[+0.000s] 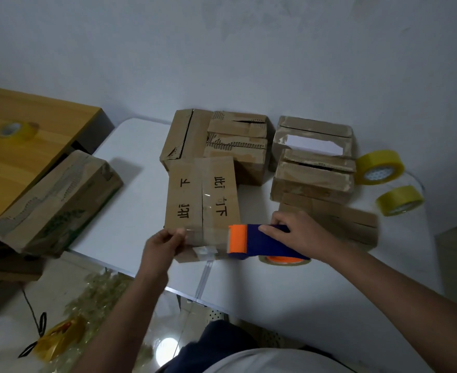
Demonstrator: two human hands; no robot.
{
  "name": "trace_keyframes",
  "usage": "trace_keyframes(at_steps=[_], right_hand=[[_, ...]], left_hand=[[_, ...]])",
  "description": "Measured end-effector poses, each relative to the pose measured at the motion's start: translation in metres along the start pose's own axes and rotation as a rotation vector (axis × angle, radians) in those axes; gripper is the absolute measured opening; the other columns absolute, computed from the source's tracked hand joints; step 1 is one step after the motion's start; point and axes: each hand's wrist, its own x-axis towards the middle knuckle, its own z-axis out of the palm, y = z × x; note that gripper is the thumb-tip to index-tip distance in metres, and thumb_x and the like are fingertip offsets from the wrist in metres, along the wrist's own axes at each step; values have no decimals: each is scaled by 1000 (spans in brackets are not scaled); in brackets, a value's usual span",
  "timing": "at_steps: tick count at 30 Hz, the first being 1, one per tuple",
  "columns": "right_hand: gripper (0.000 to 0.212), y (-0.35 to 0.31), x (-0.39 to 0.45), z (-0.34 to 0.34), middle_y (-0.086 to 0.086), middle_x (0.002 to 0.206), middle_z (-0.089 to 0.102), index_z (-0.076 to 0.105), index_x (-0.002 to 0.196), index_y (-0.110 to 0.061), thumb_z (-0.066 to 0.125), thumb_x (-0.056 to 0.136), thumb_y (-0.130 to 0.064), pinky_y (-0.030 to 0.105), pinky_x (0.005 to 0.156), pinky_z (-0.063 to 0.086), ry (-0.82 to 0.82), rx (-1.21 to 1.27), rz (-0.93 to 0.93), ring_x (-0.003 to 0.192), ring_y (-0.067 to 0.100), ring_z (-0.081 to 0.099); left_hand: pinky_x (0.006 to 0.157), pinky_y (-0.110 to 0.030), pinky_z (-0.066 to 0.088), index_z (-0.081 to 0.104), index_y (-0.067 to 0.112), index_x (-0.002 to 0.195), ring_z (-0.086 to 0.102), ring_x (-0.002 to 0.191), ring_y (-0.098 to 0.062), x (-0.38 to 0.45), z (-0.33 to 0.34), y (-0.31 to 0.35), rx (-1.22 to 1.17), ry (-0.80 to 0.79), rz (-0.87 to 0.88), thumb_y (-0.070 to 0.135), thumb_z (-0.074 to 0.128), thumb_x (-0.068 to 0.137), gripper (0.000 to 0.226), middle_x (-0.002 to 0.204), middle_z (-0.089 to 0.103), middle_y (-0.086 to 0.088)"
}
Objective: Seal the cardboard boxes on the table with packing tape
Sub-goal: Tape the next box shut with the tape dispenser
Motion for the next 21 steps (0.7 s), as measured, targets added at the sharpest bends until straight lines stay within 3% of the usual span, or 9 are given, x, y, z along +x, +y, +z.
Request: trace_keyframes(at_steps=[3, 6, 9, 13, 21], right_hand=[[36, 13, 2, -9, -8, 95, 66, 60, 96, -26, 49, 91, -60, 27, 75, 55, -27, -38, 24, 84, 5, 61], [36, 14, 7, -13, -8, 92, 66, 60, 93, -25, 50, 91, -59, 26, 73, 53, -27, -65, 31, 83, 5, 61], [44, 12, 13, -12, -5, 87, 66, 60, 87, -24, 45, 89, -66, 30, 71, 53, 22, -114, 33, 79, 8, 61], [45, 8, 15, -9, -4, 87, 66, 60, 88, -22, 44, 90, -64, 25, 67, 48, 67, -171, 28, 78, 9, 60], [40, 9, 11, -8, -7, 84, 64, 55, 81, -28, 46, 89, -67, 21, 59, 44, 56, -136, 4, 74, 5, 59]], left_hand=[[88, -33, 53, 67, -5, 100, 62, 88, -26, 8, -33, -12, 16, 95, -26, 12, 61, 96, 18, 89, 67, -17], [91, -36, 52, 67, -5, 98, 60, 87, -25, 8, -38, -21, 7, 70, -90, 14, 61, 97, 20, 86, 65, -16], [86, -33, 52, 66, -6, 97, 61, 88, -26, 5, -31, -25, -10, 100, -80, 19, 64, 95, 24, 92, 66, -17], [77, -27, 51, 68, 1, 93, 62, 89, -26, 4, -25, -27, -23, 230, 2, 21, 65, 95, 20, 92, 67, -15], [86, -32, 53, 70, 2, 95, 65, 86, -23, 9, -36, -22, -1, 294, 68, 16, 68, 92, 14, 89, 70, -9]])
